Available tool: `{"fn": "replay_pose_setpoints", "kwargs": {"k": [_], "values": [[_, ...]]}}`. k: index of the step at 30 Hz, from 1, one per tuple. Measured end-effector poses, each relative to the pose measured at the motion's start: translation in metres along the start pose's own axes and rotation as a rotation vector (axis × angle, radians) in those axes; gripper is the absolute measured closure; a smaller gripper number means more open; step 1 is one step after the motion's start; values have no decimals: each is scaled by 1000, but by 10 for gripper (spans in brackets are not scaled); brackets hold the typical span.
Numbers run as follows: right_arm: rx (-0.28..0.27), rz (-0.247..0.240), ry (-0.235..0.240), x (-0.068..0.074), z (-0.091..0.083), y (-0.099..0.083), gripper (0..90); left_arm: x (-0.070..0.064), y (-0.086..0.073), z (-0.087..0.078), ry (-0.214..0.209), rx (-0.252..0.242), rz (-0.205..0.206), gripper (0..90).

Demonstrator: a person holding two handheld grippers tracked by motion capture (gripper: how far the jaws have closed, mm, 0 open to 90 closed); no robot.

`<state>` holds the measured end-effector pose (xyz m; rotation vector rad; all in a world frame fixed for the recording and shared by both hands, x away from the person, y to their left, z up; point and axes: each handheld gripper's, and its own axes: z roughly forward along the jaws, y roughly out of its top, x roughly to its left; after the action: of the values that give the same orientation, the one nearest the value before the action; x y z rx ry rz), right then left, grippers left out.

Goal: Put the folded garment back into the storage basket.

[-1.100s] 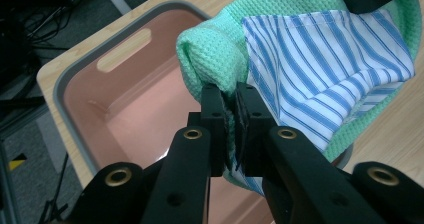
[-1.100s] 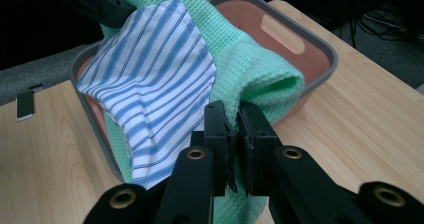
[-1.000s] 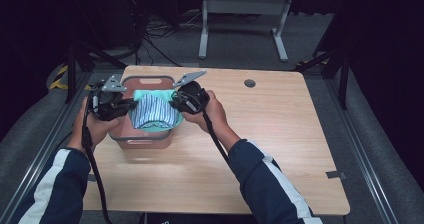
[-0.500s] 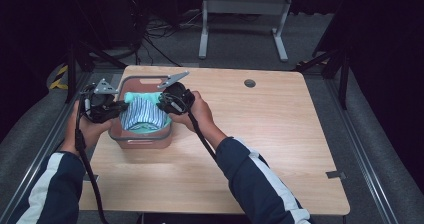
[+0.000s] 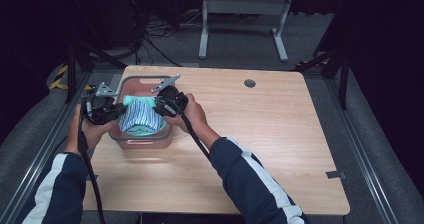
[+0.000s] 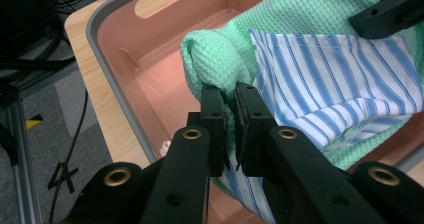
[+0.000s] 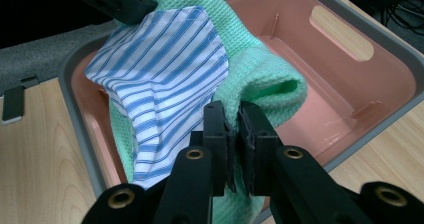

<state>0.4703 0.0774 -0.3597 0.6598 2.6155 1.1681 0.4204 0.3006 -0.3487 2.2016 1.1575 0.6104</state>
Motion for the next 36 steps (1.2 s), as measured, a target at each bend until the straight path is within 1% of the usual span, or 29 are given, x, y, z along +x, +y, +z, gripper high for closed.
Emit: {"fn": "replay_pose_setpoints", "kwargs": {"k": [2,4,5,6,7,8,10,11,13,15,16,18,20,23,24,25,26,27,30,31,32,35,36], "values": [[5,4,-7,-1,2,-1,826,0,-2,5,-4,7,-7,836],[10,4,-9,-3,6,-3,822,0,-3,9,-3,15,2,828],[18,0,-10,-3,8,-3,821,0,-3,12,-5,18,-3,825],[25,1,-9,-4,10,-4,819,0,-4,14,-4,36,3,821],[33,-2,-15,-4,13,-5,810,0,-4,16,-3,39,4,807],[37,-3,-21,-4,14,-6,803,0,-4,18,6,41,15,790],[43,3,-22,-5,16,-8,800,-1,-5,20,4,41,8,763],[45,4,-24,-6,17,-9,805,-1,-5,21,6,49,8,760],[45,2,-19,-7,17,-10,807,-3,-6,22,13,68,20,747],[63,-14,-10,-7,18,-10,787,-3,-7,21,7,63,23,742],[66,-24,-20,-6,18,-10,787,-3,-8,20,12,64,28,742],[62,-25,-17,-6,17,-11,787,-4,-9,18,4,48,23,742],[61,-25,-19,-6,16,-12,780,-5,-9,16,4,42,20,744],[57,-27,-21,-7,14,-14,779,-7,-8,13,1,34,36,744],[57,-24,-21,-7,13,-14,779,-9,-8,13,-4,29,31,747],[56,-23,-20,-7,12,-14,776,-10,-8,12,-1,29,40,749],[54,-26,-20,-7,11,-14,770,-11,-7,11,-6,29,39,749],[51,-30,-19,-7,10,-14,767,-11,-7,10,-6,15,41,749],[44,-46,-20,-6,5,-13,749,-13,-7,7,-18,-4,36,746],[44,-54,-21,-5,4,-13,745,-14,-7,6,-15,-9,46,744],[43,-58,-24,-4,2,-13,741,-16,-7,5,-22,-8,38,744],[45,-79,-34,-3,-4,-15,725,-20,-8,2,-24,-34,39,724],[45,-81,-34,-3,-6,-15,722,-22,-8,0,-27,-34,36,712]]}}
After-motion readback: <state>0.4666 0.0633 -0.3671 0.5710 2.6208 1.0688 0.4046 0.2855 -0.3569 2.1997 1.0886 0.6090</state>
